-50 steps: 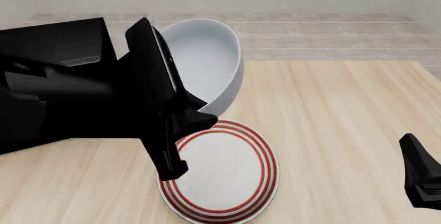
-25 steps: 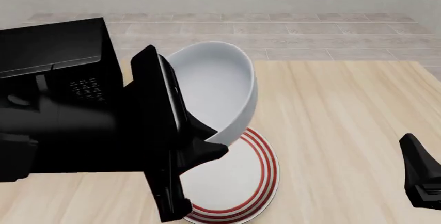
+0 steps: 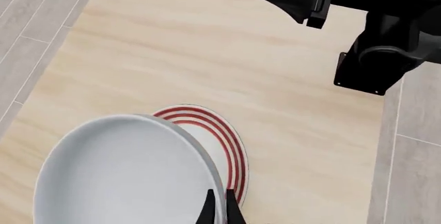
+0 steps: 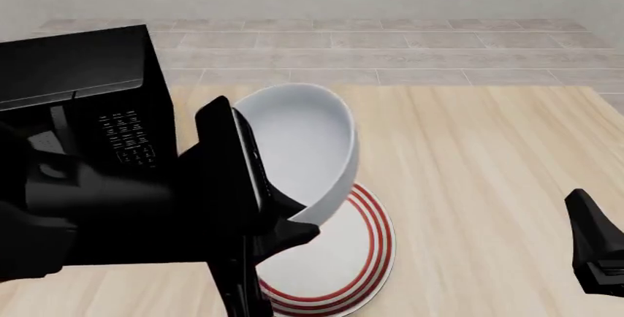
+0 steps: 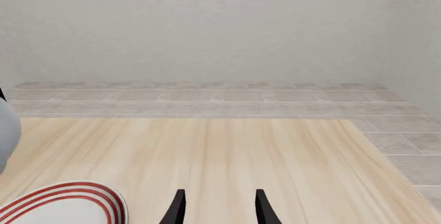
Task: Pick up the white bowl and put it on the plate.
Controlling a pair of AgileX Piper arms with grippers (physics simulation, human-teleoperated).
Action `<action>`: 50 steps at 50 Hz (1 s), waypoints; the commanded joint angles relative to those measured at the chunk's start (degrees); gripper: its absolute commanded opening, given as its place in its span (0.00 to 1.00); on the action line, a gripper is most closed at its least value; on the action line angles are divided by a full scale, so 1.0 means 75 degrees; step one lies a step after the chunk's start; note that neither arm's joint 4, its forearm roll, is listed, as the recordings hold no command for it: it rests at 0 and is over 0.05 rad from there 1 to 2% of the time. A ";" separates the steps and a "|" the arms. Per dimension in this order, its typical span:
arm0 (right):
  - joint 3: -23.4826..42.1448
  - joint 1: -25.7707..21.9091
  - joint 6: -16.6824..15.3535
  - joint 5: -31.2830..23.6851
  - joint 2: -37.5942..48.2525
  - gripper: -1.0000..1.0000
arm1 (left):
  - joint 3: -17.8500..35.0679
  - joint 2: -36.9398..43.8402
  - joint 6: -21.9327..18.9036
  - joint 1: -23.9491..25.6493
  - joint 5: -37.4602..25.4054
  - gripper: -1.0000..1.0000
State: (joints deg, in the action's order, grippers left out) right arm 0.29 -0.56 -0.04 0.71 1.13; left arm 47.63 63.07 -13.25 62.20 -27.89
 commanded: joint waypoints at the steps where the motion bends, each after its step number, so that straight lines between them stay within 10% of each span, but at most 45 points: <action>1: 0.0000 0.0001 0.0001 0.0000 -0.0001 1.00 | -0.0055 0.0020 -0.0017 -0.0098 0.0106 0.00; 50: 0.0183 -0.0021 -0.0001 -0.0299 -0.0119 1.00 | -0.0893 0.0305 0.0442 0.0083 0.1201 0.00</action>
State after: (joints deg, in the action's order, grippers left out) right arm 1.30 -0.69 -0.04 -0.91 0.49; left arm 41.88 65.31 -10.33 62.97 -20.62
